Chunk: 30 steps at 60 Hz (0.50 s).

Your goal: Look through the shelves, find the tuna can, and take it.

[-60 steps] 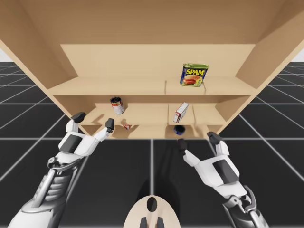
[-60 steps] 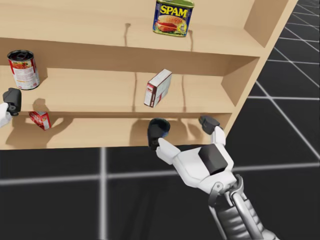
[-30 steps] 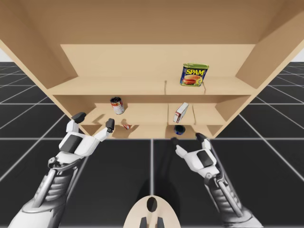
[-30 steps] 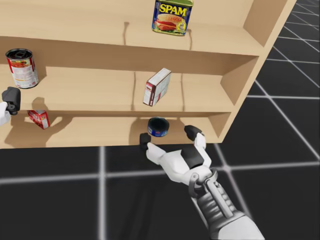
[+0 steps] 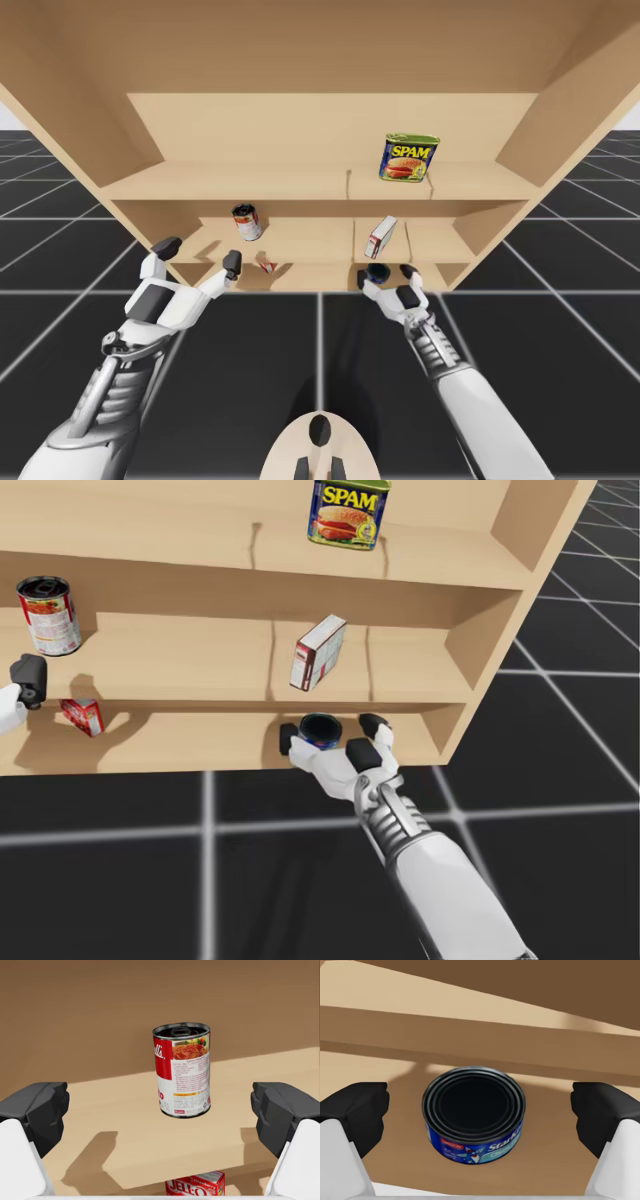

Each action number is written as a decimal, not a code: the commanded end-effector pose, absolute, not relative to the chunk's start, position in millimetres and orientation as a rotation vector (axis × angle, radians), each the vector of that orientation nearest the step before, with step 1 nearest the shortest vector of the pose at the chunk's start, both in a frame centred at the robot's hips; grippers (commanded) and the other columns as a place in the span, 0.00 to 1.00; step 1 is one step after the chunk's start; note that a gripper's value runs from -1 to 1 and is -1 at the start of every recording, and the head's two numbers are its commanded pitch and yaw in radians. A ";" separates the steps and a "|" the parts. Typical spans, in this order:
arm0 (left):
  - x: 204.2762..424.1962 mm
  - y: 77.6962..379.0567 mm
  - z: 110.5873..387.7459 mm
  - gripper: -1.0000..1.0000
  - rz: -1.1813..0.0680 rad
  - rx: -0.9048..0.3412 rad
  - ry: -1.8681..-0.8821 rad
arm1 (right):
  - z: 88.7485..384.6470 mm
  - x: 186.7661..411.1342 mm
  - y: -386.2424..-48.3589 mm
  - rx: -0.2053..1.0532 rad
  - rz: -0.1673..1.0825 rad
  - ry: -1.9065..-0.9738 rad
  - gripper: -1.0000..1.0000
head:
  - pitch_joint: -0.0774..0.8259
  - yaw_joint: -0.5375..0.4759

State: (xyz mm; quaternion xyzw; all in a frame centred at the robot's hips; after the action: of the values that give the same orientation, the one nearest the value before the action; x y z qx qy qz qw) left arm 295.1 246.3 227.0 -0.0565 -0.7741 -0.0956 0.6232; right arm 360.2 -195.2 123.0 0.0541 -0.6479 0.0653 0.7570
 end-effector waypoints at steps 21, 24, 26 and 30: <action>295.4 246.3 226.6 0.00 -0.224 -0.130 -1.772 | 91.4 380.7 -165.7 0.168 0.111 -1.298 0.00 | 0.74 0.30; 295.3 246.1 226.6 0.00 -0.224 -0.130 -1.771 | 90.4 381.3 -165.8 0.169 0.113 -1.294 0.00 | 0.74 0.30; 295.4 245.9 226.5 0.00 -0.224 -0.130 -1.771 | 89.3 382.3 -165.8 0.174 0.116 -1.288 0.00 | 0.74 0.30; 295.2 245.9 226.6 0.00 -0.224 -0.131 -1.772 | 88.2 383.8 -165.8 0.179 0.122 -1.287 0.00 | 0.74 0.30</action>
State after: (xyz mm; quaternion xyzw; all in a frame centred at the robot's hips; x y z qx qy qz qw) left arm 295.3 246.2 226.6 -0.0567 -0.7724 -0.0973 0.6251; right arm 388.0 -193.4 104.5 0.0529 -0.6205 0.0654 0.7796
